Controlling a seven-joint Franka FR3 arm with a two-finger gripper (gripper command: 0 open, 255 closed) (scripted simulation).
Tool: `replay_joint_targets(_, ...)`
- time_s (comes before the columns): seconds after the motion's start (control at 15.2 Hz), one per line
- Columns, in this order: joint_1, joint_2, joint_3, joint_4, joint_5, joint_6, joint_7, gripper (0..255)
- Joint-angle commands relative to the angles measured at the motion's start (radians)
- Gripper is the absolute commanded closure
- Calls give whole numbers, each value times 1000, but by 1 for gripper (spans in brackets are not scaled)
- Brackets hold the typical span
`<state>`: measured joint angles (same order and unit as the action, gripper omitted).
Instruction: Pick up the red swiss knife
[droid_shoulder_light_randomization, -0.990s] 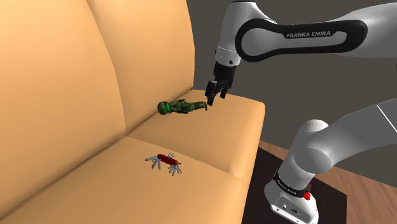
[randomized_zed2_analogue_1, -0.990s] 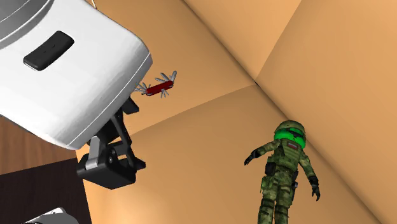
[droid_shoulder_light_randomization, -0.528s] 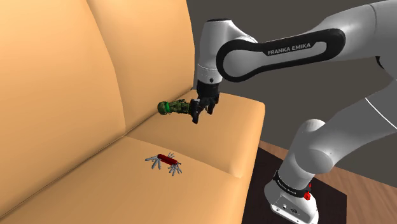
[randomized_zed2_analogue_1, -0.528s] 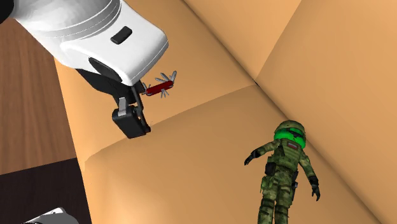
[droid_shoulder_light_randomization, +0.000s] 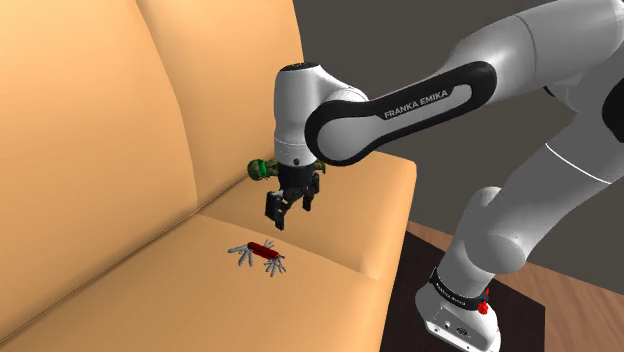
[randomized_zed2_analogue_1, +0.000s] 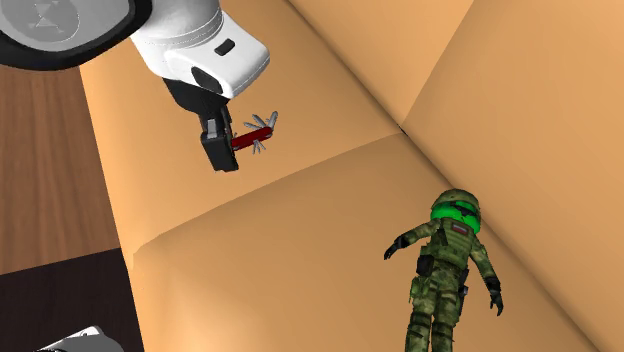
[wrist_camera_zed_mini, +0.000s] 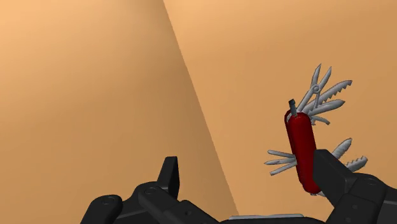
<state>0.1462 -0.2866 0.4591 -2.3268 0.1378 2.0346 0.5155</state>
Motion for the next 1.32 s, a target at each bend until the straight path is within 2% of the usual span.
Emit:
replay_joint_targets(0.0,3,81,36,33,-16,31,53,0)
replay_joint_targets(0.26,21,228,93,104,-62,70,159,0)
replay_joint_targets(0.79,27,308,101,65,-104,176,196,0)
replay_joint_targets(0.92,27,307,101,65,-104,176,196,0)
replay_joint_targets(0.99,27,309,101,66,-105,176,196,255)
replay_joint_targets(1.25,28,310,102,66,-106,177,198,255)
